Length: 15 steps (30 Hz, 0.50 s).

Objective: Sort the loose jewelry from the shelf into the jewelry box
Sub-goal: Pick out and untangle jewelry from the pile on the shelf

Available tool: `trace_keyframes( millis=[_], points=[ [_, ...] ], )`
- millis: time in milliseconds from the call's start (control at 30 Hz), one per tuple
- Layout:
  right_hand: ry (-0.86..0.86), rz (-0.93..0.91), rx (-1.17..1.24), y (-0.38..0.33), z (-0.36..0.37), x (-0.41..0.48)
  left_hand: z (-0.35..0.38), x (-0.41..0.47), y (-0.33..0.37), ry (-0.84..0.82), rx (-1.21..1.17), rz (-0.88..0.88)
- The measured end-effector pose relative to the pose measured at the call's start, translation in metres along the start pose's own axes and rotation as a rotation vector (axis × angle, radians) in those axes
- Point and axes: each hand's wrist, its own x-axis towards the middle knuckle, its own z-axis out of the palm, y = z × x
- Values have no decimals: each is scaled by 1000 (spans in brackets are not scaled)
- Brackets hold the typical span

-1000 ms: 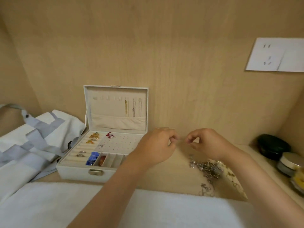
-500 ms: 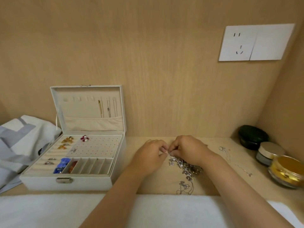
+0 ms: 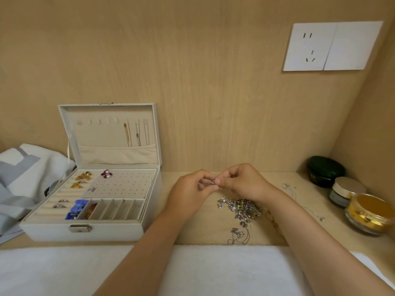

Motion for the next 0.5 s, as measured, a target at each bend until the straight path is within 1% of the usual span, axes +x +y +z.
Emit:
trace_keyframes(
  millis=[33,133,233,300,500],
  points=[
    [-11,-14,-26,-1,0,-1,0,0,-2,9,11,-18],
    [-53,-86,-240,-2,-6,-2,-2,-1,-6,40,49,-63],
    [-194,-105,-347,-9,-13,-7,-4,0,-8,47,85,-61],
    [-252,-95,-439,-14,-12,-10,-4,-1,-8,49,72,-65],
    [-281,-49,-640,-12,0,-9,-3,0,-9,24,50,-56]
  ],
)
